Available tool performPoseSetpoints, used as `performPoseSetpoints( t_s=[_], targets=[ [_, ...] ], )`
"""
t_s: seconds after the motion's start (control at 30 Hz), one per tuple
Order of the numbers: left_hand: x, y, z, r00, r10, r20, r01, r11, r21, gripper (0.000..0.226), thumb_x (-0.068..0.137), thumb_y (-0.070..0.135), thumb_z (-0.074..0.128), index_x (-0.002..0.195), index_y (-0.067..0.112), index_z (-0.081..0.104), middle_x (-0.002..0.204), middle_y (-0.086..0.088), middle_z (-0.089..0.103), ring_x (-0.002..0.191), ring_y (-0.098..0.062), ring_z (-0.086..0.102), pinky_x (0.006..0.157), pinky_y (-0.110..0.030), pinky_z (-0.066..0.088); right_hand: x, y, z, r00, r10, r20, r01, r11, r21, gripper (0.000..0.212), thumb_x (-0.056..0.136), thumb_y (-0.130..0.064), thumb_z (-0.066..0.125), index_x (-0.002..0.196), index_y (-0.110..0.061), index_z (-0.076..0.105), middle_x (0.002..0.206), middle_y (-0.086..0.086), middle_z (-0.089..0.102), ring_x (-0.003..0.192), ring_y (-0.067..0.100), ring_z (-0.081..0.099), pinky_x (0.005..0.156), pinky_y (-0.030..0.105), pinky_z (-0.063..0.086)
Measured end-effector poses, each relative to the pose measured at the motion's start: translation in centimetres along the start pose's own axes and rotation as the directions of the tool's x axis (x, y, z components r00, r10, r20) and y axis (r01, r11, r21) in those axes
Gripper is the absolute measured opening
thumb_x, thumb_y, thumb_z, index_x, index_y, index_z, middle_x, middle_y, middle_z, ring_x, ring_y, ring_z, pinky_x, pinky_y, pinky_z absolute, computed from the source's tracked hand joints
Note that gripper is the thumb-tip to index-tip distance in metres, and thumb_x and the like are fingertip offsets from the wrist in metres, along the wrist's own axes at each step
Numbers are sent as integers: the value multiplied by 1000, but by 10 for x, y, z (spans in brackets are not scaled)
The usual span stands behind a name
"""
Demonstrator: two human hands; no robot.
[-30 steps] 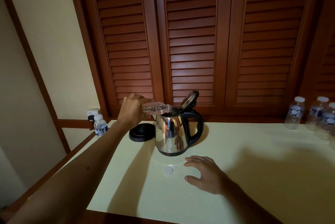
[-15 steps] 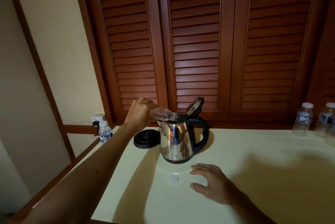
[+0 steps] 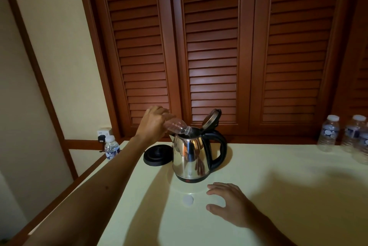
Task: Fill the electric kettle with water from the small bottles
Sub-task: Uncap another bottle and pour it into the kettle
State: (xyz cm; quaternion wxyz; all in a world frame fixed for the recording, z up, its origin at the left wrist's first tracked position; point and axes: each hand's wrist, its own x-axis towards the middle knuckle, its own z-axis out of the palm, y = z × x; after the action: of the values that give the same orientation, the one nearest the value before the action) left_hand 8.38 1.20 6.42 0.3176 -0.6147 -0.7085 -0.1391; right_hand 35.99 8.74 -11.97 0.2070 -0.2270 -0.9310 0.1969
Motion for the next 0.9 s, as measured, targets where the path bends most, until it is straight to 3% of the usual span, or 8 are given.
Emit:
performPoseSetpoints(
  t_s=[0.17,0.27,0.4,0.47,0.53,0.7,0.9],
  targets=[
    [2,-2,3,999,47,-20,-46,999,26,52,76,23,81,126,24,65,123,-2,65,119,-23,52,107,-39,31,-1,0,-2,1000,4,2,-4,1000,19,86,60,-89,31,121,-36,58,130,-34,42,127,-17,27,110,16,16],
    [2,-2,3,998,61,-25,-60,998,32,52,76,23,82,125,25,65,122,-2,65,118,-24,53,106,-39,33,-1,-2,-1,1000,9,7,-9,1000,-4,69,72,-80,44,121,-35,58,129,-36,41,121,-24,24,110,16,17],
    [1,-6,5,997,62,-37,-60,997,49,53,73,22,84,123,24,67,121,-5,65,116,-26,54,104,-41,35,-1,3,3,999,-3,-36,3,1000,9,76,65,-86,41,118,-35,61,128,-34,46,122,-24,25,108,13,19],
    [-1,-8,7,997,65,-50,-62,997,50,54,72,22,84,123,25,67,121,-4,65,116,-25,54,104,-40,35,-1,3,3,999,5,-34,-5,1000,4,65,69,-78,53,117,-35,62,128,-34,47,120,-25,26,107,13,19],
    [-2,-12,10,995,68,-72,-65,997,49,54,71,21,85,121,26,68,120,-4,66,116,-25,54,103,-39,34,-1,1,2,999,27,-35,-27,1000,16,56,72,-68,57,117,-36,62,128,-34,47,120,-22,29,108,17,22],
    [-2,-18,9,996,67,-54,-65,997,36,57,70,20,85,123,26,67,122,-4,65,118,-26,54,103,-40,36,1,-4,1,996,83,14,-83,997,3,51,73,-67,56,117,-41,58,131,-34,46,126,-11,32,111,23,24],
    [-9,-14,12,1000,-29,2,29,996,-84,60,80,23,78,136,26,56,134,-2,57,127,-23,45,107,-39,28,-1,-11,0,986,155,61,-154,988,-14,42,73,-66,52,112,-49,51,134,-36,40,127,-9,27,111,24,22]
  ],
)
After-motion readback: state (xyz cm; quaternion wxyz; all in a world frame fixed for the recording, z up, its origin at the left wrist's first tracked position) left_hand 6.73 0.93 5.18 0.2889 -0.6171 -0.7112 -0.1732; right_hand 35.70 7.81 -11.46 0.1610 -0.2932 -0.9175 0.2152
